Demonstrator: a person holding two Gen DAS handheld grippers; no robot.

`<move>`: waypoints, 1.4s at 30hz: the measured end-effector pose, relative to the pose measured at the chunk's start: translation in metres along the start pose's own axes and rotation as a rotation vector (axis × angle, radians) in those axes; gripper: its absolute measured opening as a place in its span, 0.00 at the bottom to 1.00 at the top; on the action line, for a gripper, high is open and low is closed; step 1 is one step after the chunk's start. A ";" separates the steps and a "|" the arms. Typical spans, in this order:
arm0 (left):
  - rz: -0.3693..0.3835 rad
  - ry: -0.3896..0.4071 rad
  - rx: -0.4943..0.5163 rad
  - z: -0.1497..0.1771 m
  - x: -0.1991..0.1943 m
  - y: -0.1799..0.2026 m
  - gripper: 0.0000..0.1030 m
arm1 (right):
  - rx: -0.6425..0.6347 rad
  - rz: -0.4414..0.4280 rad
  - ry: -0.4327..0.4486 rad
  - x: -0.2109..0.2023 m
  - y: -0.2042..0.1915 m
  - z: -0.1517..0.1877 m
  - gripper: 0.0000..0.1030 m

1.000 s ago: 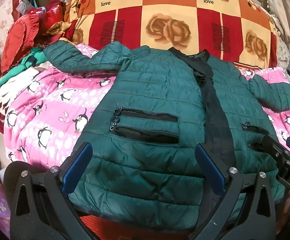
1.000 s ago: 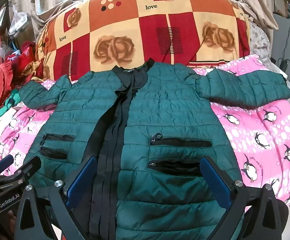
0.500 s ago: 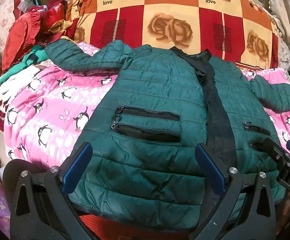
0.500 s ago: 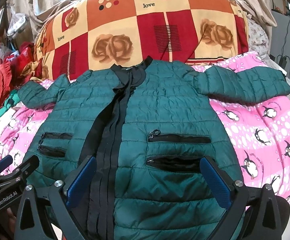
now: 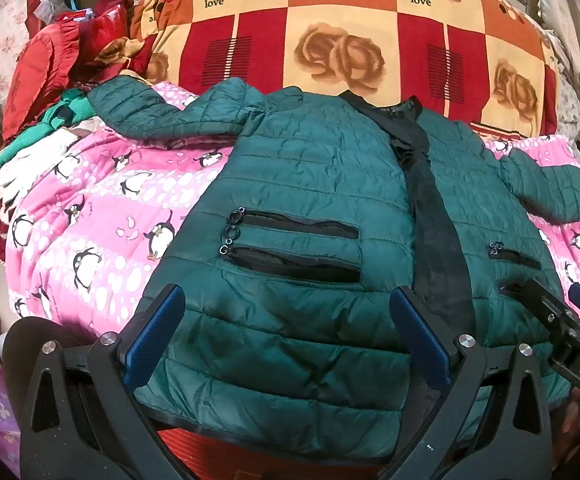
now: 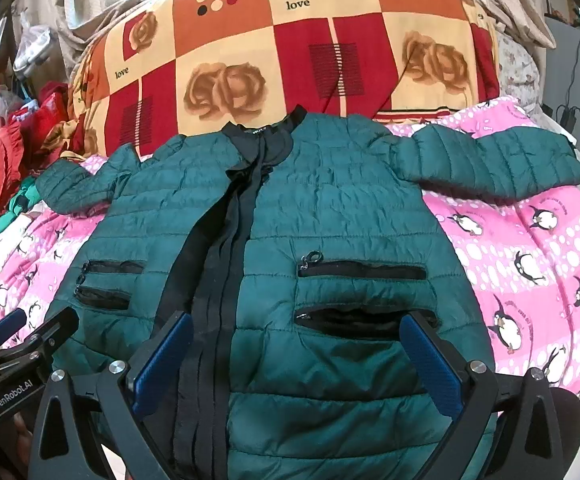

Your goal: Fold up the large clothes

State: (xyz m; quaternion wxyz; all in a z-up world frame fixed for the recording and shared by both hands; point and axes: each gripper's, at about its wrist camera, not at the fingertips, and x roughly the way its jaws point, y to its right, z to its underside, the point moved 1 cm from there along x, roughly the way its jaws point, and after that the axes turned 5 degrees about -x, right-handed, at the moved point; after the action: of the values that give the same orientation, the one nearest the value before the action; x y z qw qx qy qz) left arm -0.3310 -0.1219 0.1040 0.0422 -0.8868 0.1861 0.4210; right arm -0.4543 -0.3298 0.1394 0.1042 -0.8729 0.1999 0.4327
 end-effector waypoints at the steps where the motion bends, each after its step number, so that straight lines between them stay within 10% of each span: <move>1: 0.000 -0.002 -0.001 0.000 0.001 0.000 0.99 | 0.004 -0.004 0.000 0.001 0.000 0.001 1.00; 42: 0.025 -0.012 0.022 -0.035 0.039 0.025 0.99 | 0.025 0.015 0.003 0.038 0.015 -0.029 1.00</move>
State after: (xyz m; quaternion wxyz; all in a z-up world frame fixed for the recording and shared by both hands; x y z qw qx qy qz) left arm -0.2919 -0.1650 0.0987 0.0479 -0.8812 0.2018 0.4248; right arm -0.4194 -0.3632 0.1267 0.1114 -0.8706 0.2119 0.4297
